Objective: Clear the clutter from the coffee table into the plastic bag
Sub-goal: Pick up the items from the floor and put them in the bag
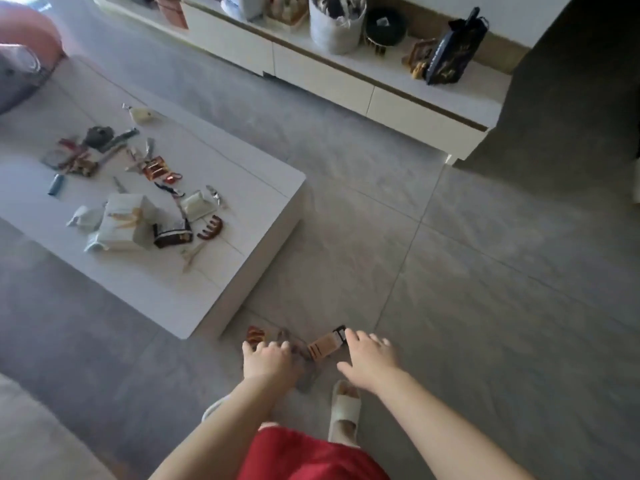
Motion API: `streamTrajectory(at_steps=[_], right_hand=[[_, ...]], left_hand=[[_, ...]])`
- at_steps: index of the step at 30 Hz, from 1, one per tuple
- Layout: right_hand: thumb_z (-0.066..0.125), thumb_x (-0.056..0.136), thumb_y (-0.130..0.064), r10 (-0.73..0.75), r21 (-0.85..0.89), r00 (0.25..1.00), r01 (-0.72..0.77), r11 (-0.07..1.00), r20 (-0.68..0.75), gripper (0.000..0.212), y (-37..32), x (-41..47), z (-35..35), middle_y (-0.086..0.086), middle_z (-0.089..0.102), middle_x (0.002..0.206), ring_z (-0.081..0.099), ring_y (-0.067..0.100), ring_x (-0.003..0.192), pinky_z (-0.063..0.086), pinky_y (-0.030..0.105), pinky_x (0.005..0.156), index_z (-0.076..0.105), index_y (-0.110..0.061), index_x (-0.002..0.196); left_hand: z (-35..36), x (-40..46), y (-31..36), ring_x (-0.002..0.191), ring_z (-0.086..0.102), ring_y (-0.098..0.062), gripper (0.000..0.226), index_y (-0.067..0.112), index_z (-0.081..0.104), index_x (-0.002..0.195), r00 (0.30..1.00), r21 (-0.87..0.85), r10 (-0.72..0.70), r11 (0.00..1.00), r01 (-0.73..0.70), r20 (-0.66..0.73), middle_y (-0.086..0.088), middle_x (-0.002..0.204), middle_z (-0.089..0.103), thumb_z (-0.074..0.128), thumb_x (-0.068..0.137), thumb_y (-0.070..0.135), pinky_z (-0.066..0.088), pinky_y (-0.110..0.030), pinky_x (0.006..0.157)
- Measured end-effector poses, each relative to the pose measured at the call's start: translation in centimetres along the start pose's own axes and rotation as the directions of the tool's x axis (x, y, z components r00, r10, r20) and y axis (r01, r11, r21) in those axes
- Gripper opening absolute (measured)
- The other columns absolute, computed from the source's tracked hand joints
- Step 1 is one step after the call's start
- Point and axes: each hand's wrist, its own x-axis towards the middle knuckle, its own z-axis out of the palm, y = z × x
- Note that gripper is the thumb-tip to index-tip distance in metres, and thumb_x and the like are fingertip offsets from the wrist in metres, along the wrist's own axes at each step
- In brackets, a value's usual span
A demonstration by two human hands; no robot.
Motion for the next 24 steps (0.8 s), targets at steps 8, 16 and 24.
streamTrajectory(at_steps=[8, 16, 24], right_hand=[[0.049, 0.089, -0.05, -0.056, -0.051, 0.987, 0.064, 0.997, 0.149, 0.068, 1.6, 6.4, 4.5, 0.007, 0.043, 0.143, 0.041, 0.028, 0.132, 0.034, 0.041, 0.104, 0.027, -0.016, 0.143], [0.05, 0.09, -0.045, -0.064, -0.038, 0.978, 0.073, 0.997, 0.198, 0.067, 0.3, 15.4, 12.6, 0.006, 0.042, 0.143, 0.04, 0.028, 0.132, 0.033, 0.042, 0.105, 0.025, -0.016, 0.145], [0.054, 0.091, -0.04, -0.121, -0.053, 0.975, 0.133, 0.99, 0.187, 0.073, 1.0, 24.9, 19.9, 0.003, 0.033, 0.15, 0.031, 0.025, 0.139, 0.028, 0.04, 0.111, 0.016, -0.017, 0.15]], left_hand=[[6.4, 3.1, 1.7, 0.129, 0.043, -0.027, 0.054, 0.023, 0.039, 0.14, 0.989, -0.113, -0.087, 0.988, 0.1, 0.12, -0.003, 0.135, 0.053, 0.039, 0.093, 0.051, 0.02, -0.053, 0.113], [12.7, 13.0, -0.2, 0.13, 0.043, -0.027, 0.056, 0.023, 0.036, 0.142, 0.988, -0.154, -0.062, 0.984, 0.084, 0.141, -0.003, 0.138, 0.05, 0.04, 0.095, 0.053, 0.02, -0.05, 0.113], [21.6, 22.0, -2.6, 0.126, 0.046, -0.026, 0.053, 0.023, 0.035, 0.142, 0.986, -0.182, -0.093, 0.976, 0.117, 0.135, -0.002, 0.135, 0.051, 0.041, 0.095, 0.048, 0.032, -0.041, 0.106]])
